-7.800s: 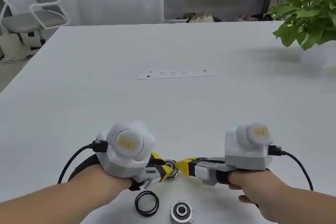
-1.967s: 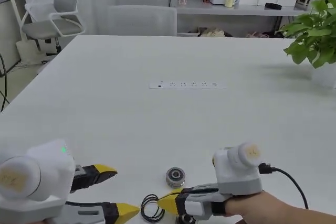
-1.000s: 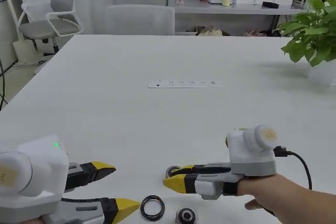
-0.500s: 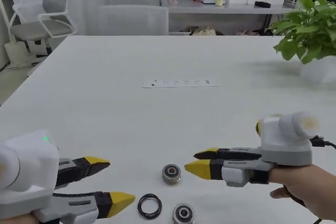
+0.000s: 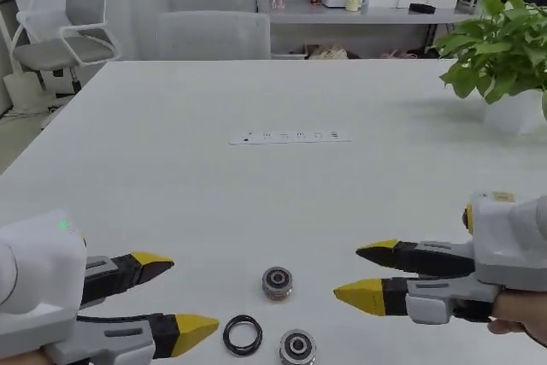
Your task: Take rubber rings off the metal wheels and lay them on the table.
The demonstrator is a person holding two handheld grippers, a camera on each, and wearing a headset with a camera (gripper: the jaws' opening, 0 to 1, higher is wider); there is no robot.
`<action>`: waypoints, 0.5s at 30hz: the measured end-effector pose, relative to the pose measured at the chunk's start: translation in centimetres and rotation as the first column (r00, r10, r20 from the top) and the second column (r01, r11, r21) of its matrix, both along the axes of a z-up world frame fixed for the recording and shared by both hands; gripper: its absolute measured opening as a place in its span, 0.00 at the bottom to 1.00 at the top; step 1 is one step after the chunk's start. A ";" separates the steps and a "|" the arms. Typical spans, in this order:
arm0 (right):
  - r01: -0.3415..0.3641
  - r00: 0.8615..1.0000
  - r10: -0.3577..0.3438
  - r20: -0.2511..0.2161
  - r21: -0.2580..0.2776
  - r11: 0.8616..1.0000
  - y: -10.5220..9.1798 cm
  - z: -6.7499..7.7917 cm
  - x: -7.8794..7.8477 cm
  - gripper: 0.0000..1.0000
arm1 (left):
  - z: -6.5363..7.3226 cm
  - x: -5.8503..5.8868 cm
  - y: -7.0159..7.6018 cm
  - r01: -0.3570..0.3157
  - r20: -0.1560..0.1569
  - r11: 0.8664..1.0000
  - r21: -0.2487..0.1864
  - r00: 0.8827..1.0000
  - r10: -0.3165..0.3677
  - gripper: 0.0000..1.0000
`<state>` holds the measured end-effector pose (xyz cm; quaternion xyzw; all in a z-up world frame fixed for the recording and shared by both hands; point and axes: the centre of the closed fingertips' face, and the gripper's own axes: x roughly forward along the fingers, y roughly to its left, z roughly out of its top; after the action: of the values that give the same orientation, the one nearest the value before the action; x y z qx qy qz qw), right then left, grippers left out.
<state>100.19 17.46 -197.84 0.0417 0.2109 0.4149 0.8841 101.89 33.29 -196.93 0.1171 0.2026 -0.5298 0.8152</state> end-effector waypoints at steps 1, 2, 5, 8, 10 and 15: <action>-0.003 1.000 0.003 0.004 -0.010 1.000 -0.1 0.0 -0.2 0.55 | 0.1 -0.1 0.0 0.000 0.001 1.000 0.000 1.000 0.000 0.54; -0.005 1.000 0.005 0.009 -0.021 1.000 -0.2 0.0 -0.5 0.57 | 0.1 -0.2 0.0 0.000 0.003 1.000 0.000 1.000 0.000 0.55; -0.012 1.000 0.013 0.024 -0.051 0.999 -0.4 0.0 -1.2 0.59 | 0.1 -0.3 0.1 0.000 -0.001 1.000 -0.005 1.000 0.000 0.58; -0.009 0.999 0.012 0.041 -0.065 0.998 -0.6 0.2 -1.8 0.61 | 0.2 -0.4 0.3 -0.001 0.001 1.000 -0.002 1.000 0.001 0.59; -0.007 0.999 0.011 0.046 -0.072 0.997 -0.7 0.2 -2.3 0.62 | 0.2 -0.5 0.3 0.000 0.001 1.000 0.002 1.000 0.000 0.59; -0.018 0.998 0.026 0.059 -0.135 0.991 -1.1 -0.3 -3.5 0.63 | 0.0 -0.9 0.5 0.011 0.006 1.000 0.014 1.000 -0.011 0.63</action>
<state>96.64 16.39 -198.13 -0.0328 0.2116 0.4106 0.8863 100.99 33.80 -196.96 0.1254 0.2029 -0.5326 0.8121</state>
